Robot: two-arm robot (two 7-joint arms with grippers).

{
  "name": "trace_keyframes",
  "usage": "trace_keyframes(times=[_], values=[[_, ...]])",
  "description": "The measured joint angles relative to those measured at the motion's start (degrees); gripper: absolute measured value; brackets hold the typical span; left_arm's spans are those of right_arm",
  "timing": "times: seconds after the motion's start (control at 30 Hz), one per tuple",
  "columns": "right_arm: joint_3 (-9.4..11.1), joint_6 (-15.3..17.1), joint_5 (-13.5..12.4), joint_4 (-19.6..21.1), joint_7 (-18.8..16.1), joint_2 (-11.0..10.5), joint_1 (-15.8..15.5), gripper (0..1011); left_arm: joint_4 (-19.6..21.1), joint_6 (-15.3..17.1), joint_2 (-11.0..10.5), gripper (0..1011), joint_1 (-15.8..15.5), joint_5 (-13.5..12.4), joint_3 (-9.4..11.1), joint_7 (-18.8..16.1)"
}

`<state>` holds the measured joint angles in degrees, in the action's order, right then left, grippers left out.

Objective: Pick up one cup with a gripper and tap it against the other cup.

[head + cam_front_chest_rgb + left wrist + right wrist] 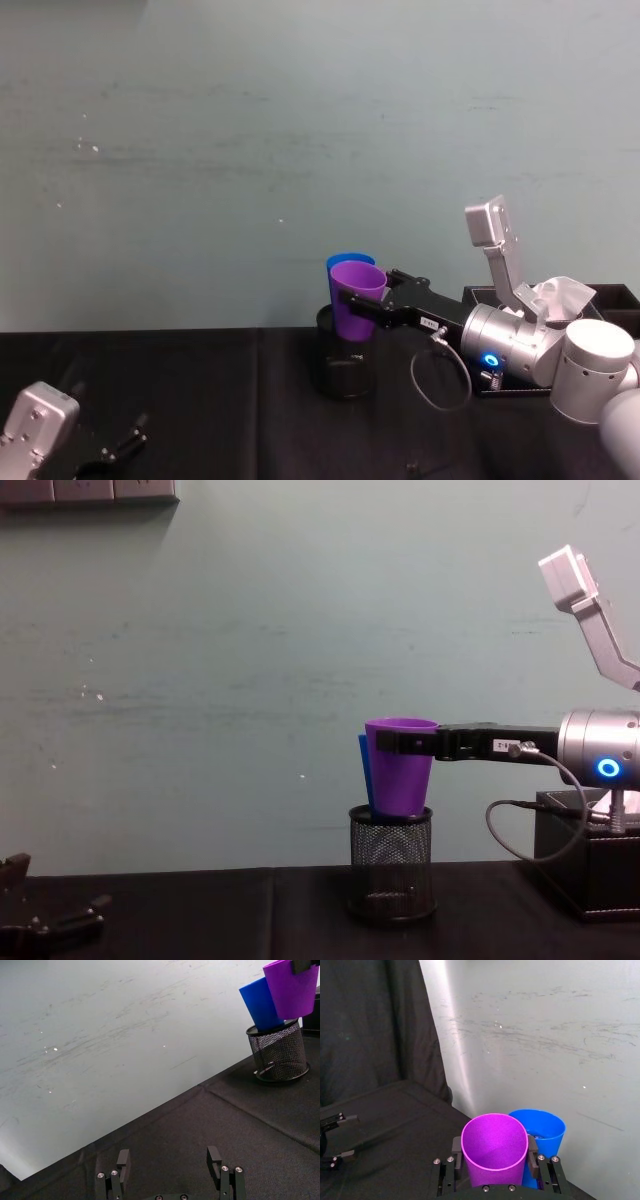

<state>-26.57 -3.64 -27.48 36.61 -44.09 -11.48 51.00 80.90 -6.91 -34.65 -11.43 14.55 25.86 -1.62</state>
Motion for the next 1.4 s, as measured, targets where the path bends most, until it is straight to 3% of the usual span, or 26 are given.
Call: trace_keyframes(times=[1.4], values=[[-0.2, 0.1, -0.1, 0.1, 0.1, -0.1, 0.0, 738, 0.0, 0.0, 0.0, 1000, 0.0, 0.0, 0.0, 0.0]])
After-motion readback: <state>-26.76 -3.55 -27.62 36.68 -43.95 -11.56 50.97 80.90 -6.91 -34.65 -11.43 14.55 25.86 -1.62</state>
